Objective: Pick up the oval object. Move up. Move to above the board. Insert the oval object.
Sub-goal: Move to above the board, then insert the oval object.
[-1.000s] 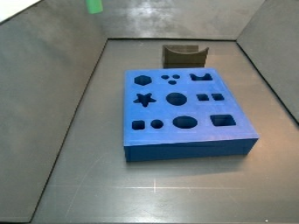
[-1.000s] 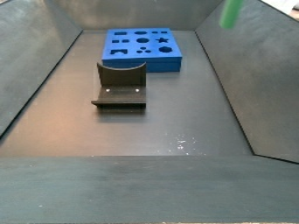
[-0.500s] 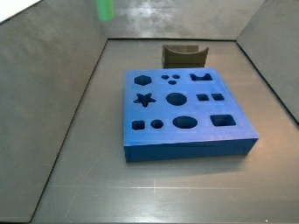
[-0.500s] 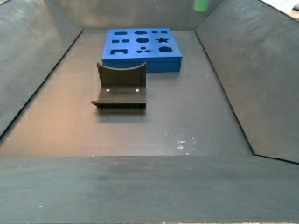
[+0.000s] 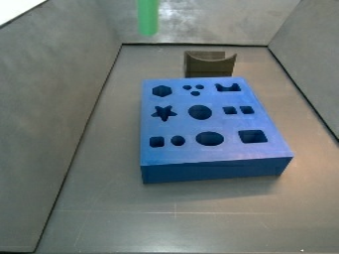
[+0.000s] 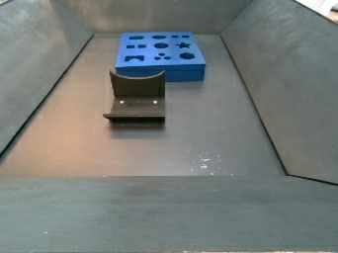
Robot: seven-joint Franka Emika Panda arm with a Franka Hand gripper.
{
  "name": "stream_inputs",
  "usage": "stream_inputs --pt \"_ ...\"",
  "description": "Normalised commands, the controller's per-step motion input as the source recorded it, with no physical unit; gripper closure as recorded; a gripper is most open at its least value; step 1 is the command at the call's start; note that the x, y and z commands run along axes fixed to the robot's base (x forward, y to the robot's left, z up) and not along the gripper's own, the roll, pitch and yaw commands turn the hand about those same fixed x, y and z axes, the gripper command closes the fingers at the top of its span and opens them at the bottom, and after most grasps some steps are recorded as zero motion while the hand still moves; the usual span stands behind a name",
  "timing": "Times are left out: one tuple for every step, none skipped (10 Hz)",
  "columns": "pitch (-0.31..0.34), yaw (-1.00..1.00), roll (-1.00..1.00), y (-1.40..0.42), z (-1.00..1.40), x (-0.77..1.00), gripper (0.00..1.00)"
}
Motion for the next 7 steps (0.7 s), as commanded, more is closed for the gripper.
stream_inputs --pt "0.088 0.01 0.05 -0.27 0.06 0.22 1.0" --pt "0.07 0.01 0.06 -0.19 0.05 0.16 1.0" --pt "-0.014 0.0 0.0 0.0 0.0 0.0 1.0" --pt "-0.103 0.0 0.0 -0.1 -0.29 0.16 1.0" --pt "-0.089 -0.08 -0.01 -0.18 -0.39 0.49 1.0" --pt "-0.057 -0.24 0.0 -0.24 -0.41 0.79 1.0" --pt "-0.053 -0.23 0.0 -0.23 -0.4 0.81 1.0"
